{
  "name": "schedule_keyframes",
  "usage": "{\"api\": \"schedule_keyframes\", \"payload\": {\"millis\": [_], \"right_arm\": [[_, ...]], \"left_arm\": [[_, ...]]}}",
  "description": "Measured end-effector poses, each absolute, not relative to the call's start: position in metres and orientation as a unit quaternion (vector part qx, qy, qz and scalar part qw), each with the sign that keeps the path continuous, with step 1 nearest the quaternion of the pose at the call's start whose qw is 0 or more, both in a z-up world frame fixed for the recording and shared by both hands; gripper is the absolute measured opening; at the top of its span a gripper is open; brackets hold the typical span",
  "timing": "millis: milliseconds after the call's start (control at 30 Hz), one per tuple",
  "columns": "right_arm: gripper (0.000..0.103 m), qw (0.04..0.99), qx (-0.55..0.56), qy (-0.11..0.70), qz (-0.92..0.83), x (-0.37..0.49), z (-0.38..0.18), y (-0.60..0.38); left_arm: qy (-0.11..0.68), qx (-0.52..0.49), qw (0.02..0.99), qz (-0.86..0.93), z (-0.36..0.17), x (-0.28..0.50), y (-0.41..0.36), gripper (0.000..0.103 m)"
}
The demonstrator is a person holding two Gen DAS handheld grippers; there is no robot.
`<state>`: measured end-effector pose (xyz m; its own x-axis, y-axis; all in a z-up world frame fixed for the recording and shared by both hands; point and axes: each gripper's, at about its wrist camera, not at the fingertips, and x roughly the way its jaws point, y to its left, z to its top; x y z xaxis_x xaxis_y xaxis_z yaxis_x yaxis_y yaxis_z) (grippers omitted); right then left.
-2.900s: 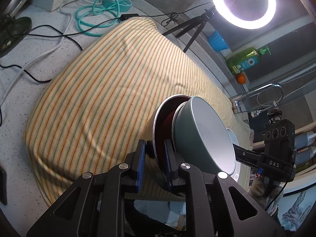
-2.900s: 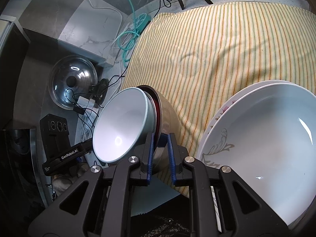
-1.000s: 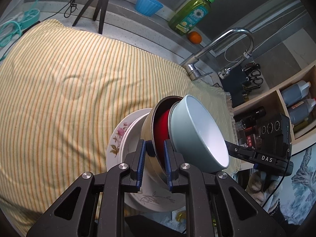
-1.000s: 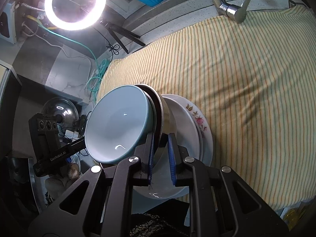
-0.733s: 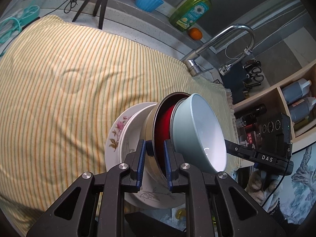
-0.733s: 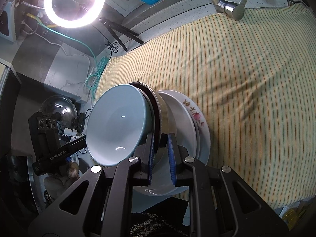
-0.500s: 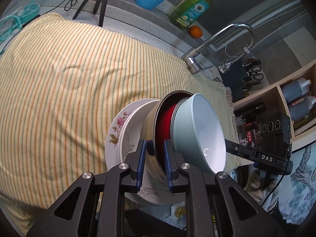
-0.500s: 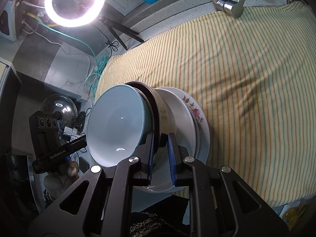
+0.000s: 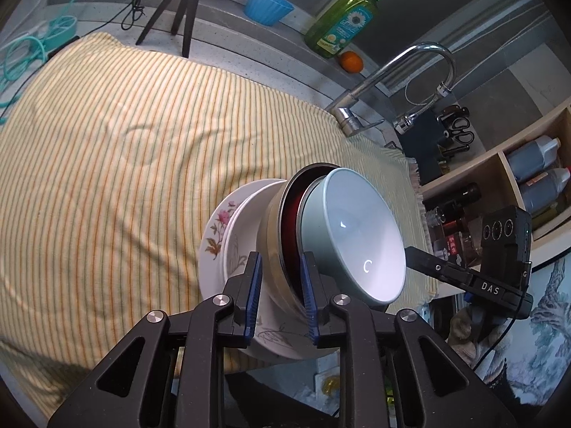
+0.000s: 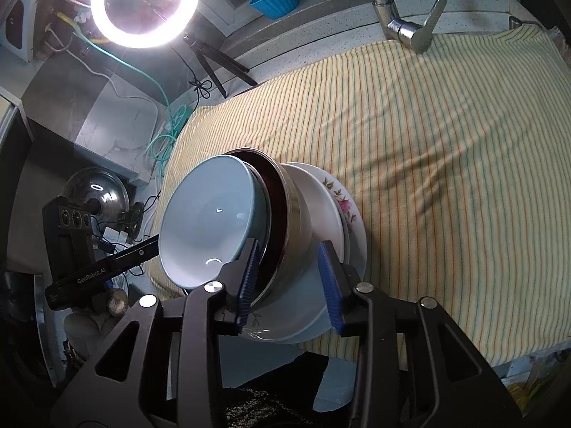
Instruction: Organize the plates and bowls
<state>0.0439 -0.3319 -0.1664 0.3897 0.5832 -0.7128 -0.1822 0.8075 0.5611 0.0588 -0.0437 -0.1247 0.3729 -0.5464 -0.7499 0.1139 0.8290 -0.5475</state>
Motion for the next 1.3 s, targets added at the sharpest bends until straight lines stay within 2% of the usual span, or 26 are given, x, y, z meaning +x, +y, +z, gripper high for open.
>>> {"api": "schedule_keyframes", "payload": {"millis": [233, 300, 367, 500, 633, 767, 833, 933, 1300], "right_arm": [[0.045, 0.825, 0.183, 0.486, 0.225, 0.03, -0.157, -0.335], [0.051, 0.829, 0.177, 0.482, 0.221, 0.025, -0.154, -0.335], [0.055, 0.834, 0.171, 0.477, 0.218, 0.021, -0.15, -0.335], [0.061, 0.849, 0.148, 0.464, 0.205, 0.011, -0.14, -0.332], [0.07, 0.863, 0.132, 0.447, 0.195, -0.001, -0.128, -0.329], [0.079, 0.878, 0.106, 0.43, 0.183, -0.011, -0.115, -0.322], [0.082, 0.887, 0.092, 0.418, 0.177, -0.018, -0.108, -0.319], [0.086, 0.895, 0.073, 0.406, 0.169, -0.025, -0.1, -0.314], [0.093, 0.921, 0.017, 0.363, 0.138, -0.058, -0.081, -0.307]], "left_arm": [[0.516, -0.186, 0.811, -0.203, -0.118, 0.047, -0.042, 0.026], [0.511, -0.175, 0.817, -0.202, -0.114, 0.043, -0.043, 0.033], [0.505, -0.161, 0.825, -0.198, -0.109, 0.039, -0.044, 0.034], [0.494, -0.136, 0.838, -0.19, -0.1, 0.031, -0.045, 0.044], [0.482, -0.106, 0.851, -0.178, -0.09, 0.023, -0.046, 0.045], [0.468, -0.083, 0.864, -0.167, -0.08, 0.014, -0.049, 0.056], [0.462, -0.074, 0.869, -0.163, -0.076, 0.011, -0.05, 0.057], [0.454, -0.068, 0.875, -0.155, -0.071, 0.006, -0.052, 0.067], [0.424, -0.039, 0.894, -0.138, -0.055, -0.016, -0.07, 0.069]]}}
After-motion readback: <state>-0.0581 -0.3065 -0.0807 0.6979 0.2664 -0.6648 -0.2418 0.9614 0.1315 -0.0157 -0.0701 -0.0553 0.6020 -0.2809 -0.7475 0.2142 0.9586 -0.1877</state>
